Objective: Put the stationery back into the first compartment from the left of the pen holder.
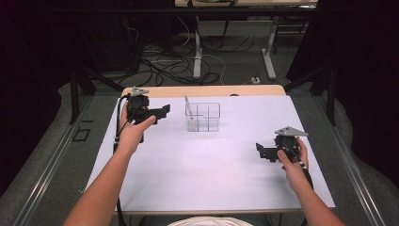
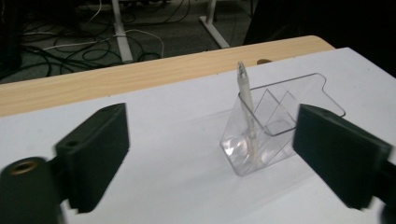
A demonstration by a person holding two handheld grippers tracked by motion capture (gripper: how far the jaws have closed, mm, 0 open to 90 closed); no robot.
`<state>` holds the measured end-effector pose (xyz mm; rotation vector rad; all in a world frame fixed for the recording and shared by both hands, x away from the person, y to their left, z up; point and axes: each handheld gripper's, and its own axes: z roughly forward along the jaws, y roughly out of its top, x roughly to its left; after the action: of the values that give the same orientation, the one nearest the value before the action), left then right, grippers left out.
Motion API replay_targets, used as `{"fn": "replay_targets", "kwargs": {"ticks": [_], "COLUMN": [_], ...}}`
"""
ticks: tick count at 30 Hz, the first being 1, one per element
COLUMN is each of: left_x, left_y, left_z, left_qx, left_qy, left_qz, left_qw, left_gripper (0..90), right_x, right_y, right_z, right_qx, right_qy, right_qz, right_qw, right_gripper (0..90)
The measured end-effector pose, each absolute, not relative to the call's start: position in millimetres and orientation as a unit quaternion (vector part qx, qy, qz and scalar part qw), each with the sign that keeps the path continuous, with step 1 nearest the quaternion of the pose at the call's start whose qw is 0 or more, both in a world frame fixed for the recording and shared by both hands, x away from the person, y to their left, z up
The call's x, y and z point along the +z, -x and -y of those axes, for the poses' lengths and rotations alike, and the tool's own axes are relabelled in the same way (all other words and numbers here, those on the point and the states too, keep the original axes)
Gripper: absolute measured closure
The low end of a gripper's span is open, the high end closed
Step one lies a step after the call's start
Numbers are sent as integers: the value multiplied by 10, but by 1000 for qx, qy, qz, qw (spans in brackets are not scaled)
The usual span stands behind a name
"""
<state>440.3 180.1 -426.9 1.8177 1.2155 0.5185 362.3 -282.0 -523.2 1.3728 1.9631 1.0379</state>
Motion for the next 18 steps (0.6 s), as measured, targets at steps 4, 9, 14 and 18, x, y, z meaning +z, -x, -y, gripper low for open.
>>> {"fn": "replay_targets", "kwargs": {"ticks": [4, 9, 14, 18], "left_x": [-4314, -4389, -4462, -4519], "left_y": [-4272, -4136, -4044, -3964], "left_z": [-1910, -2029, -2116, -2196], "left_qx": [212, 205, 201, 200], "left_qy": [-728, -718, -718, -715], "left_qz": [-480, -486, -484, -484], "left_qw": [441, 454, 458, 463], "left_gripper": [0, 0, 0, 0], "right_x": [-5230, -5230, -5232, -5232], "right_y": [-3622, -3620, -3620, -3619], "right_z": [2820, 2819, 2816, 2814], "right_qx": [384, 384, 383, 384], "right_qy": [-507, -507, -508, -507], "right_qz": [-726, -725, -726, -726], "right_qw": [263, 263, 263, 263], "right_gripper": [0, 0, 0, 0]}}
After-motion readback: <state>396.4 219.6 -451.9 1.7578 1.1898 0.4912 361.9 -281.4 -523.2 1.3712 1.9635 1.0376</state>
